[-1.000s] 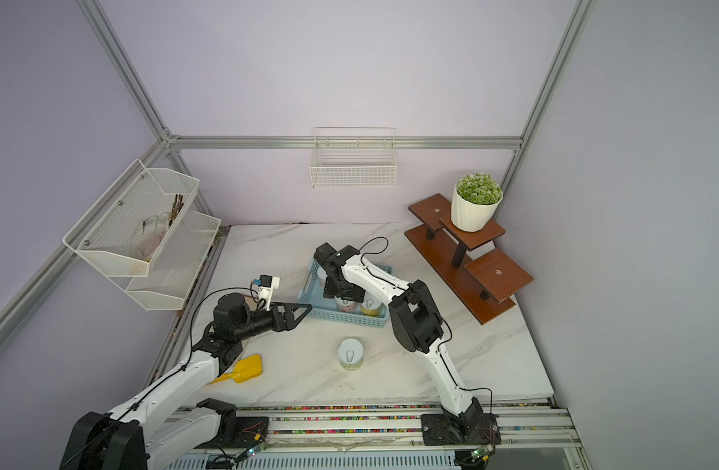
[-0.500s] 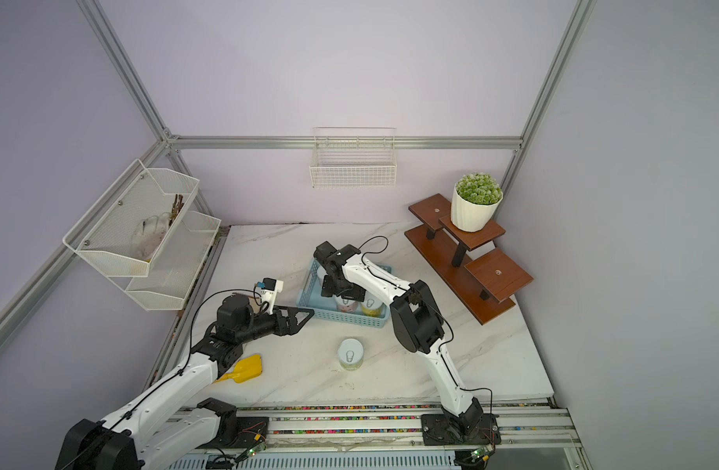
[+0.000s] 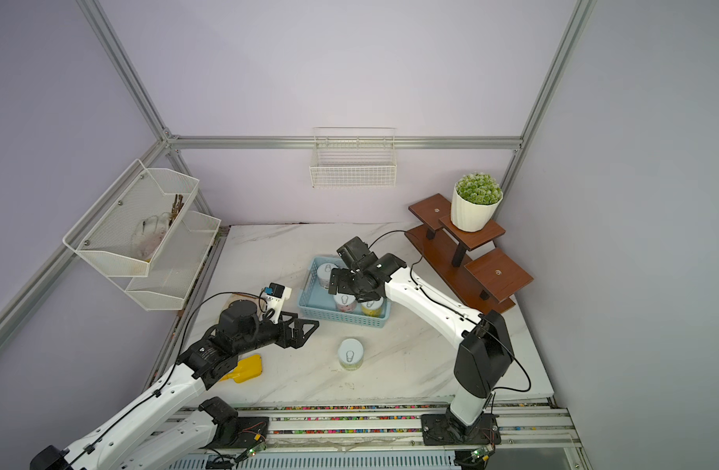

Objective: Put the canned food in the basket
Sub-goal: Place the canned food in the basket, then pick up the canned food from the center of the board.

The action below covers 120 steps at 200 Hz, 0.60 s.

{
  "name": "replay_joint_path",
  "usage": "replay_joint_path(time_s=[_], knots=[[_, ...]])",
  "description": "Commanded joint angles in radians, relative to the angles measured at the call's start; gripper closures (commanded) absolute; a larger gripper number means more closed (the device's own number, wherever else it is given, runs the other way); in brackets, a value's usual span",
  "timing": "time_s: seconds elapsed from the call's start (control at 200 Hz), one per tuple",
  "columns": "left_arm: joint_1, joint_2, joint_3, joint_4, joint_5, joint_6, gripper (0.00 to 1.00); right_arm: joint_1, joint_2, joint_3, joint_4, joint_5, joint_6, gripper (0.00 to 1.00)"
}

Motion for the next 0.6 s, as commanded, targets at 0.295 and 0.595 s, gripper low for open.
replay_joint_path(time_s=[0.295, 0.595], knots=[[-0.202, 0.109, 0.132, -0.149, -0.225, -0.002, 0.0, -0.006, -0.438, -0.454, 0.256, 0.037, -0.115, 0.01], [-0.38, 0.312, 0.24, -0.181, -0.371, -0.059, 0.0, -0.03, -0.783, -0.722, 0.354, 0.059, -0.192, 0.02]])
